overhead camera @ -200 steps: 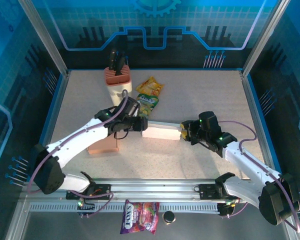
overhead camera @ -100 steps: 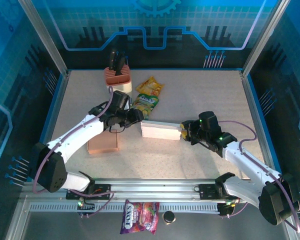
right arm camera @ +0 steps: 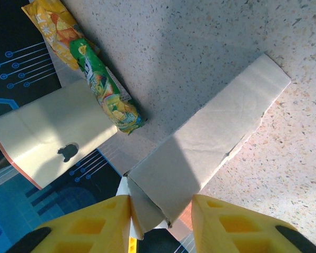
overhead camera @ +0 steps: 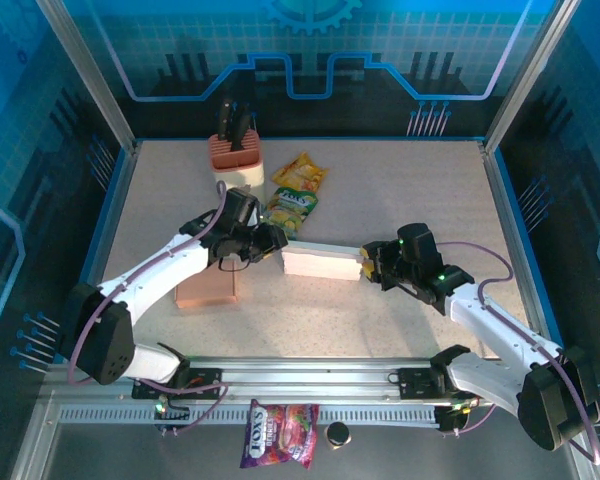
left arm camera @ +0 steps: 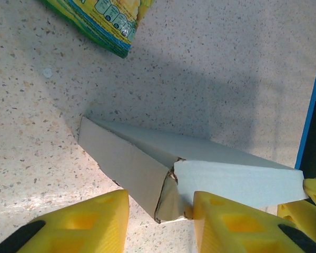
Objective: Fold the paper box
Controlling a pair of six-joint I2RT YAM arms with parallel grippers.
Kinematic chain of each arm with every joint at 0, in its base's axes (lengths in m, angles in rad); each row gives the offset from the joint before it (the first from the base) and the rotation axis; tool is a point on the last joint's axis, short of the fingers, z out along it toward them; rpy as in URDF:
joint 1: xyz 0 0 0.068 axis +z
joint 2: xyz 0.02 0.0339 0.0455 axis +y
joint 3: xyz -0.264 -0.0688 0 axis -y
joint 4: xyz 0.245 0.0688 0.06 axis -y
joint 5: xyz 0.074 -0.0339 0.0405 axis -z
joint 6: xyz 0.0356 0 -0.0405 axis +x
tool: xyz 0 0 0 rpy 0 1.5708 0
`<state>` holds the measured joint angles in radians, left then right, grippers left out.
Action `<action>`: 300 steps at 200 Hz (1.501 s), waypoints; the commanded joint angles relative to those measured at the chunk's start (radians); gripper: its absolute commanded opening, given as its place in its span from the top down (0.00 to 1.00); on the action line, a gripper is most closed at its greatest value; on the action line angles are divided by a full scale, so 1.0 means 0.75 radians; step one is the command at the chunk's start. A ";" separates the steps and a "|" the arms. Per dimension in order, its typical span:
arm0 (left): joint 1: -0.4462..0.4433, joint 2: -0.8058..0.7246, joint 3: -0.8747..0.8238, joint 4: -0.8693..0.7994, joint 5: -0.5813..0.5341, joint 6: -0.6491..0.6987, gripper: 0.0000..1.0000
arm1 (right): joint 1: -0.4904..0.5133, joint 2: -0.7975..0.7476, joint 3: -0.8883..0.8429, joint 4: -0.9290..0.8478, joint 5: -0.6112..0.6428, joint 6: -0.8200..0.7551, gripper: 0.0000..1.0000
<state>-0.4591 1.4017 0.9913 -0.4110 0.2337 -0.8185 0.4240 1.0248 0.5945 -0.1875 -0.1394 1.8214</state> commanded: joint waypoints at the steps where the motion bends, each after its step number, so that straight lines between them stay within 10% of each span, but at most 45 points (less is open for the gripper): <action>1: 0.011 -0.010 -0.032 0.024 0.039 -0.040 0.64 | -0.013 -0.003 -0.043 -0.065 -0.001 -0.013 0.64; 300: 0.054 -0.016 -0.043 0.023 0.092 -0.046 0.72 | -0.020 -0.004 -0.052 -0.076 -0.010 -0.031 0.65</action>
<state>-0.4244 1.3811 0.9779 -0.3862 0.2680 -0.8440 0.4240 1.0153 0.5816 -0.1818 -0.1436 1.8130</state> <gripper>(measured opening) 0.281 0.349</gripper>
